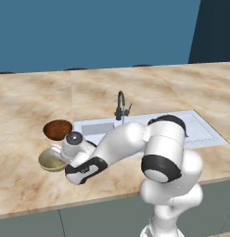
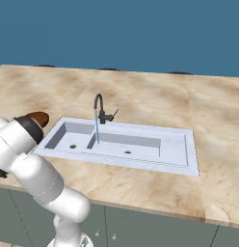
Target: Rinse each bowl for a few seconds and place them down in the sink or on the counter.
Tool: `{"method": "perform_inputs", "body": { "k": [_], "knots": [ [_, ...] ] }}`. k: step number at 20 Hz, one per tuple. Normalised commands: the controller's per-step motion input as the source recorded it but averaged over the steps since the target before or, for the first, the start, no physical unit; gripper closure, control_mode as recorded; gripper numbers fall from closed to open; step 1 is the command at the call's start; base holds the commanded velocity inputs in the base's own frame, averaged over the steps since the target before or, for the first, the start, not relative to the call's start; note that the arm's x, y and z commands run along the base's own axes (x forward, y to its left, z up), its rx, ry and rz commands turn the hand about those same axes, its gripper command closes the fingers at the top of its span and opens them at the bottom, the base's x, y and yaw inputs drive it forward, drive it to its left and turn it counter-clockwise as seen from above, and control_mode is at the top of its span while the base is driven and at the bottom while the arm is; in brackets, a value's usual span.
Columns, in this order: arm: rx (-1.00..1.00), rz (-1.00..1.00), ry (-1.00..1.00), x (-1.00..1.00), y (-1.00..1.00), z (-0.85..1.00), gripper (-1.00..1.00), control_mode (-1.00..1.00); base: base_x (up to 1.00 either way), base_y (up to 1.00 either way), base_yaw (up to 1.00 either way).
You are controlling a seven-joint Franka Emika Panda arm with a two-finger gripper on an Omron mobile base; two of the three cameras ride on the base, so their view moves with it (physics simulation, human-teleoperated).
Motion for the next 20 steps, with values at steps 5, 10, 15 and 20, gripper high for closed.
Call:
{"method": "perform_inputs", "body": {
  "k": [5,10,15,20],
  "knots": [
    [0.03,0.01,-0.01,-0.06,-0.07,0.21,-1.0,-1.0,0.0,0.0,0.0],
    [0.02,0.02,-0.04,-0.08,-0.09,0.36,-1.0,-1.0,0.0,0.0,0.0],
    [0.02,0.03,-0.05,-0.14,-0.2,0.52,-1.0,-1.0,0.0,0.0,0.0],
    [0.02,0.02,-0.08,-0.2,-0.15,0.67,-1.0,-1.0,0.0,0.0,0.0]
  ]
}}
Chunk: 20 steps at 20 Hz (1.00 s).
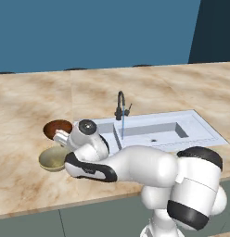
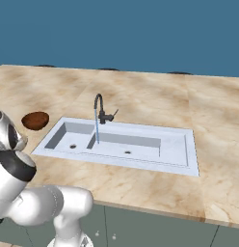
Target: Rinse each bowl for a few seconds and place them down in the sink or on the counter.
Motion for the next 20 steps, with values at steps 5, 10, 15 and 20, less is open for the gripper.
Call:
{"method": "perform_inputs", "body": {
  "k": [5,10,15,20],
  "knots": [
    [0.03,0.01,-0.06,-0.15,-0.14,0.81,-1.0,-1.0,0.0,0.0,0.0],
    [0.07,0.03,-0.08,-0.37,-0.55,0.87,-1.0,-1.0,0.0,0.0,0.0],
    [0.1,0.04,-0.08,-0.58,-0.75,0.77,-1.0,-1.0,0.0,0.0,0.0],
    [0.11,0.05,-0.08,-0.68,-0.76,0.64,-1.0,-1.0,0.0,0.0,0.0]
  ]
}}
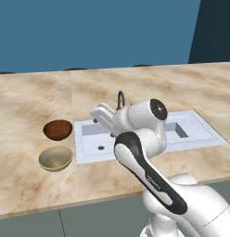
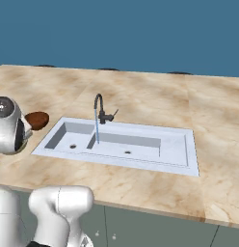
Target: Rinse each bowl for a few seconds and place them down in the sink or on the counter.
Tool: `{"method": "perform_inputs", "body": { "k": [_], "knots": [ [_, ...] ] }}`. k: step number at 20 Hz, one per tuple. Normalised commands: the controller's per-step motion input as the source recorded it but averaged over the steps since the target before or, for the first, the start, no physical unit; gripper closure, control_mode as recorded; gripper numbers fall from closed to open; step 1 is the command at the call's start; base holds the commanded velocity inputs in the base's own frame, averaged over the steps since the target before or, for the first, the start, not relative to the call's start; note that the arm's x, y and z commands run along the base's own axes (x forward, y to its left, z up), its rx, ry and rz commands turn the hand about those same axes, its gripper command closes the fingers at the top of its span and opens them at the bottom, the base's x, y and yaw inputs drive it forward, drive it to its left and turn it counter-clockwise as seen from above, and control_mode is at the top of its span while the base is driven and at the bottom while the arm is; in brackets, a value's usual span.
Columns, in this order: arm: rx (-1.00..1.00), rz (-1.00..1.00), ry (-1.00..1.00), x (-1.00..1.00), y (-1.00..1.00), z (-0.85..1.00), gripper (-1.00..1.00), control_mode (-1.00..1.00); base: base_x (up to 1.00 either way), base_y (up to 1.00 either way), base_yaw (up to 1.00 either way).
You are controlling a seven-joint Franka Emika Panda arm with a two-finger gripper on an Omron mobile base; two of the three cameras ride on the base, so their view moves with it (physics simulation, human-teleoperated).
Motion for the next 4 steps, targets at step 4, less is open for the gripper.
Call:
{"method": "perform_inputs", "body": {
  "k": [4],
  "knots": [
    [0.08,0.05,-0.14,-0.66,-0.75,0.67,-1.0,-1.0,0.0,0.0,0.0]
  ]
}}
